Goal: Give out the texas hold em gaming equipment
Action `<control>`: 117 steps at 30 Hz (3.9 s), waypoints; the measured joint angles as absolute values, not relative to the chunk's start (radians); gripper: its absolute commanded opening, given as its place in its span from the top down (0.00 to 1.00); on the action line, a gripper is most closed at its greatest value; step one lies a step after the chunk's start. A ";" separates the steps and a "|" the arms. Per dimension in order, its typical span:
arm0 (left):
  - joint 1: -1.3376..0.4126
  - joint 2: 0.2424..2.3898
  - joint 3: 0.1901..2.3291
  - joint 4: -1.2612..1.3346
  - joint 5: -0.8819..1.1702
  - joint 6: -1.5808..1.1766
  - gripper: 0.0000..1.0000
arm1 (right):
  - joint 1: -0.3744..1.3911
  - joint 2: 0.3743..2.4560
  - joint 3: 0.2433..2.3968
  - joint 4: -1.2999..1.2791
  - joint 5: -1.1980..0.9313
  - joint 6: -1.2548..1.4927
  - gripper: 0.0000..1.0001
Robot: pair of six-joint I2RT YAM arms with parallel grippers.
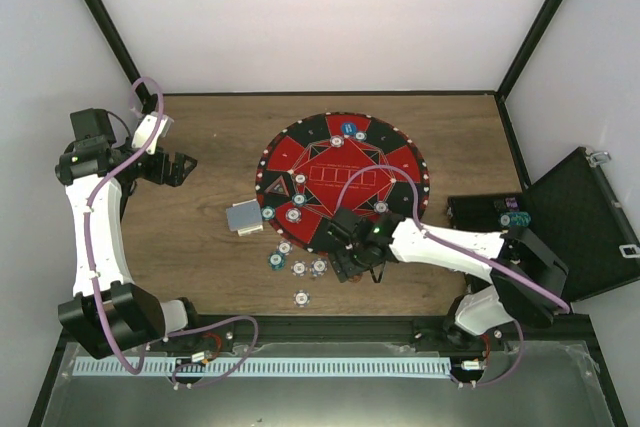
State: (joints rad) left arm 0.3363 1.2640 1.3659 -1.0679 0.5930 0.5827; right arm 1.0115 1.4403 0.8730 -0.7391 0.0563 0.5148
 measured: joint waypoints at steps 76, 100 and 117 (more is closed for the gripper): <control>0.336 1.264 1.366 -1.068 0.580 0.590 0.00 | 0.999 1.493 1.046 -0.849 0.116 0.519 0.79; 0.336 1.311 1.366 -1.063 0.604 0.593 0.00 | 0.343 2.194 1.886 -0.760 0.139 0.258 0.83; 0.336 1.356 1.366 -1.030 0.611 0.580 0.00 | 0.287 2.493 2.165 -0.776 0.090 0.221 0.83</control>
